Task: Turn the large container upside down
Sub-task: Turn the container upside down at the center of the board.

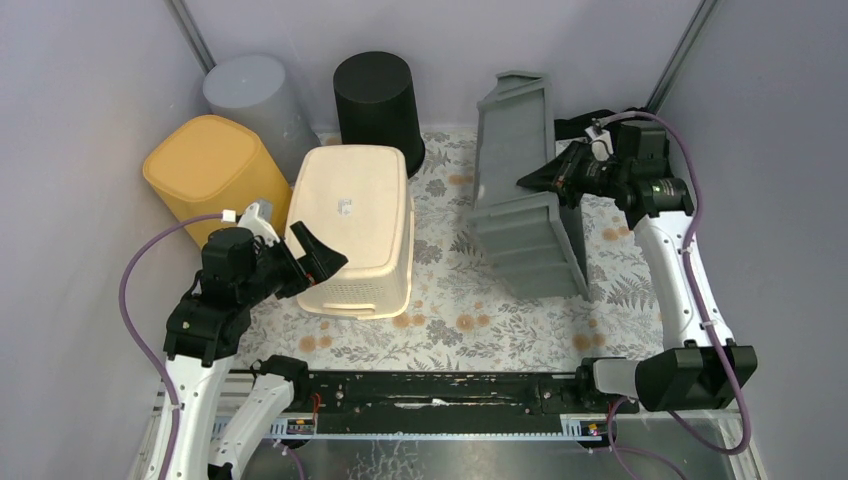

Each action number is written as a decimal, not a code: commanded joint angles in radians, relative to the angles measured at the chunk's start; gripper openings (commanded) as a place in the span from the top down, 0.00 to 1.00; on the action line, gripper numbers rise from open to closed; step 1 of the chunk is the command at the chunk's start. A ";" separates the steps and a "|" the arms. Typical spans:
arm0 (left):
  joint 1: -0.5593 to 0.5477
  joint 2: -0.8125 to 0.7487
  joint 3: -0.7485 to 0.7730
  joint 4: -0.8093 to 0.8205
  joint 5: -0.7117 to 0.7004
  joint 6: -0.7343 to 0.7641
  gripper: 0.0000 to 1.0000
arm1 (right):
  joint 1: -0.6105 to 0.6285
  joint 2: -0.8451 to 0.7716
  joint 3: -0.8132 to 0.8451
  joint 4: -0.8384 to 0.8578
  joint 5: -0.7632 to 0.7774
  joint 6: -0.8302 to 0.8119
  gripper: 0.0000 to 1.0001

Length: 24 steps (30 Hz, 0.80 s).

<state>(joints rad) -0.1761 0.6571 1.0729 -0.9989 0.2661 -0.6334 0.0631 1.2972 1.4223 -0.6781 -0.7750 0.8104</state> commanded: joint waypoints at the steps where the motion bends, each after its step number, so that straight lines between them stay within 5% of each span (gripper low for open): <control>1: 0.004 0.006 0.037 0.008 0.005 0.012 0.00 | -0.078 -0.104 -0.089 0.727 -0.323 0.277 1.00; 7: 0.004 0.013 0.035 0.009 0.009 0.012 0.00 | -0.134 -0.095 -0.323 1.436 -0.363 0.797 1.00; 15: 0.004 0.016 0.037 0.009 0.003 0.015 0.00 | -0.138 0.100 -0.422 2.339 -0.244 1.367 1.00; 24: 0.004 0.023 0.029 0.018 0.010 0.009 0.00 | -0.138 0.162 -0.499 2.382 -0.213 1.357 1.00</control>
<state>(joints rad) -0.1761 0.6762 1.0847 -1.0000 0.2661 -0.6334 -0.0731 1.4822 0.9234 1.3342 -1.0733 2.0460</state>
